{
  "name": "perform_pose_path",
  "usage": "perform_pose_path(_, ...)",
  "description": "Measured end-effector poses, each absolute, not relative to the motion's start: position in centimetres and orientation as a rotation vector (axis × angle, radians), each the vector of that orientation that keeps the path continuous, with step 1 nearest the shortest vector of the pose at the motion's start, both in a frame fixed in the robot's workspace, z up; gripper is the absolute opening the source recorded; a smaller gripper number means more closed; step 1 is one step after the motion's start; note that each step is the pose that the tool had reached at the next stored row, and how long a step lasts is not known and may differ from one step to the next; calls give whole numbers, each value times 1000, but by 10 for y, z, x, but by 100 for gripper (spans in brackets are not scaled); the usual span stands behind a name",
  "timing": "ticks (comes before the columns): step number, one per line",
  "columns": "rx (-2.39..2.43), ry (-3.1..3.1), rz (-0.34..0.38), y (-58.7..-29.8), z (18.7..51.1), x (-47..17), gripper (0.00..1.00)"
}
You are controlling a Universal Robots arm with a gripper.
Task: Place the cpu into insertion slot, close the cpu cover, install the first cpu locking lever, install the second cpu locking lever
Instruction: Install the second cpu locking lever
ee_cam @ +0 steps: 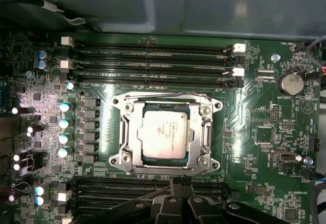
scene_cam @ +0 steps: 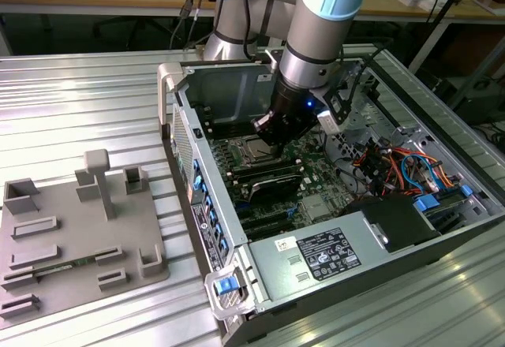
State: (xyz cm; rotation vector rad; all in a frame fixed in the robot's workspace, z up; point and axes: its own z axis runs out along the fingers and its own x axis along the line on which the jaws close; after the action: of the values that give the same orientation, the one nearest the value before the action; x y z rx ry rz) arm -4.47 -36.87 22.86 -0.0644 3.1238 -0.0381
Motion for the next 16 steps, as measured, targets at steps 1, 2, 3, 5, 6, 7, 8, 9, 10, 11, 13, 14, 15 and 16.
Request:
perform_pose_path(1, -65, 3125, -39, -369, 229, -44, 11)
perform_pose_path(2, -65, 3125, -39, -369, 229, -44, 11)
perform_pose_path(3, -65, 3126, -41, -369, 229, -44, 11)
perform_pose_path(5, -65, 3126, -43, -369, 229, -45, 11)
perform_pose_path(6, -65, 3126, -43, -369, 229, -45, 11)
perform_pose_path(7, -65, 3126, -43, -369, 229, -45, 11)
perform_pose_path(8, -65, 3126, -43, -369, 229, -45, 11)
perform_pose_path(9, -65, 3126, -43, -370, 229, -45, 11)
perform_pose_path(10, -65, 3126, -43, -370, 229, -45, 11)
perform_pose_path(11, -65, 3125, -43, -370, 229, -45, 11)
perform_pose_path(13, -65, 3126, -45, -370, 229, -45, 11)
perform_pose_path(14, -65, 3126, -45, -371, 228, -46, 11)
perform_pose_path(15, -65, 3126, -45, -371, 228, -47, 11)
perform_pose_path(16, -65, 3126, -45, -370, 228, -48, 11)
